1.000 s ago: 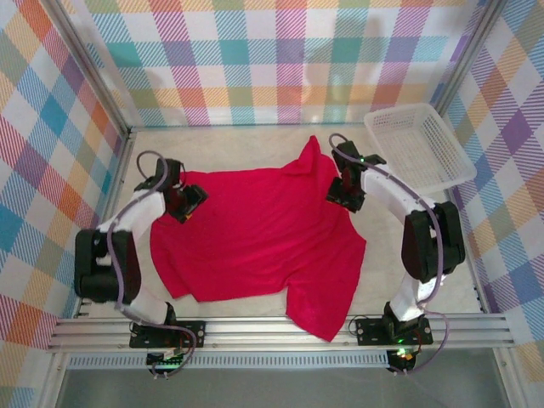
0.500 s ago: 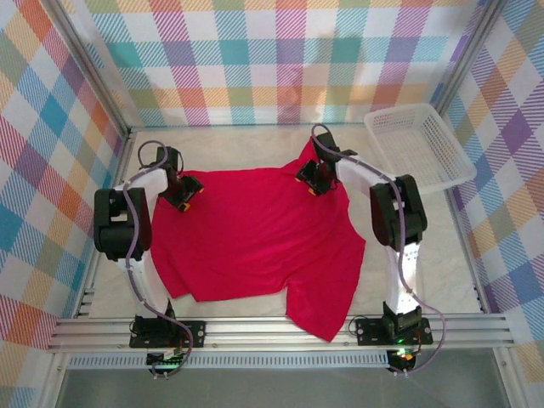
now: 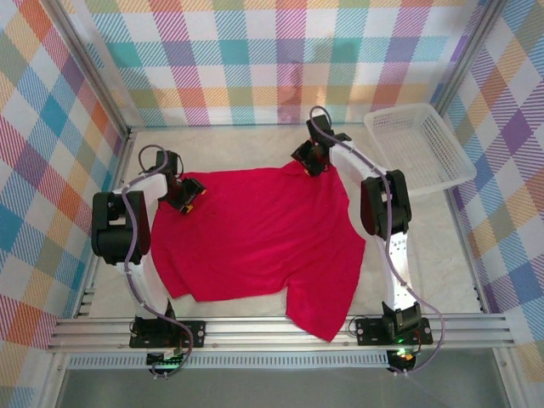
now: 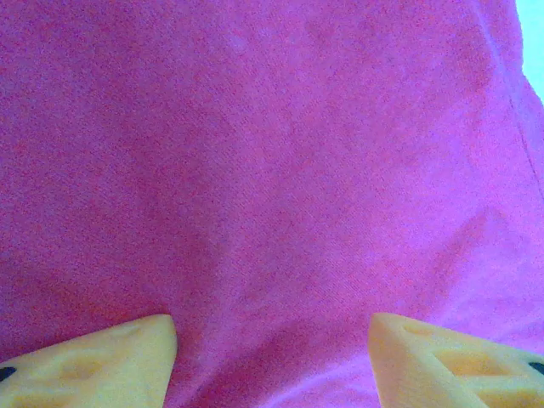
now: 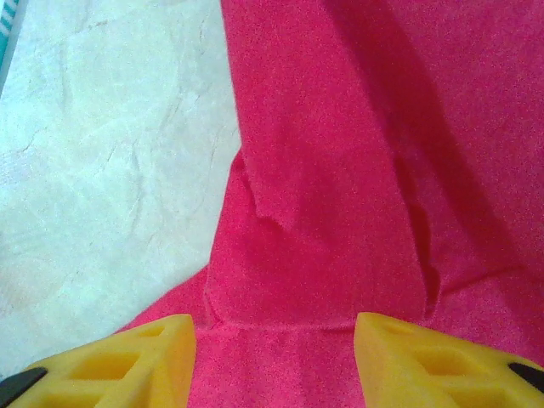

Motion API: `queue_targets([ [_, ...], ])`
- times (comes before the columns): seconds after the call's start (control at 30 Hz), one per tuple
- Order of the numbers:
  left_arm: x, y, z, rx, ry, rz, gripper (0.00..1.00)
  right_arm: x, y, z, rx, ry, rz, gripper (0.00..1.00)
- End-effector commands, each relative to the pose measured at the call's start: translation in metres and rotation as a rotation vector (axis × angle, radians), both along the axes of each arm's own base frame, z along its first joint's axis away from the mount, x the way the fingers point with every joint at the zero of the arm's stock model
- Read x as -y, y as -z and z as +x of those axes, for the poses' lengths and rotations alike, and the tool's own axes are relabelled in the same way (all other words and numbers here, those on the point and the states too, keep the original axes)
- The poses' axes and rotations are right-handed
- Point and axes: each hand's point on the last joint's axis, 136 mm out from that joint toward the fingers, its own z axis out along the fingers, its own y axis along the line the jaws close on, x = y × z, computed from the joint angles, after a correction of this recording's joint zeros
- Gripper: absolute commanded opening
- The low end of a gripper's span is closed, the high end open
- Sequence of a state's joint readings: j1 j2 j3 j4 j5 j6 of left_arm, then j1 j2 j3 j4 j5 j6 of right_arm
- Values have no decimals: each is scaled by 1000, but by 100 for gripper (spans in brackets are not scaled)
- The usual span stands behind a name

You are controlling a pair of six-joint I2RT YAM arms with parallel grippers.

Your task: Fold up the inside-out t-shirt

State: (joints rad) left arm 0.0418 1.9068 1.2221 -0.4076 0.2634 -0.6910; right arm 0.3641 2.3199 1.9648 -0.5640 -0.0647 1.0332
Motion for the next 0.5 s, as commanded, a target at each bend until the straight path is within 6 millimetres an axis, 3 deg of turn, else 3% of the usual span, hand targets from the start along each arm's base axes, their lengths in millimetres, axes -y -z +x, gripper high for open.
queue_targets([
  [0.0, 3, 6, -19, -60, 3, -21, 62, 13, 23, -15, -103, 13, -54, 54],
  [0.47, 6, -10, -15, -26, 7, -44, 62, 24, 19, -27, -96, 32, -71, 60],
])
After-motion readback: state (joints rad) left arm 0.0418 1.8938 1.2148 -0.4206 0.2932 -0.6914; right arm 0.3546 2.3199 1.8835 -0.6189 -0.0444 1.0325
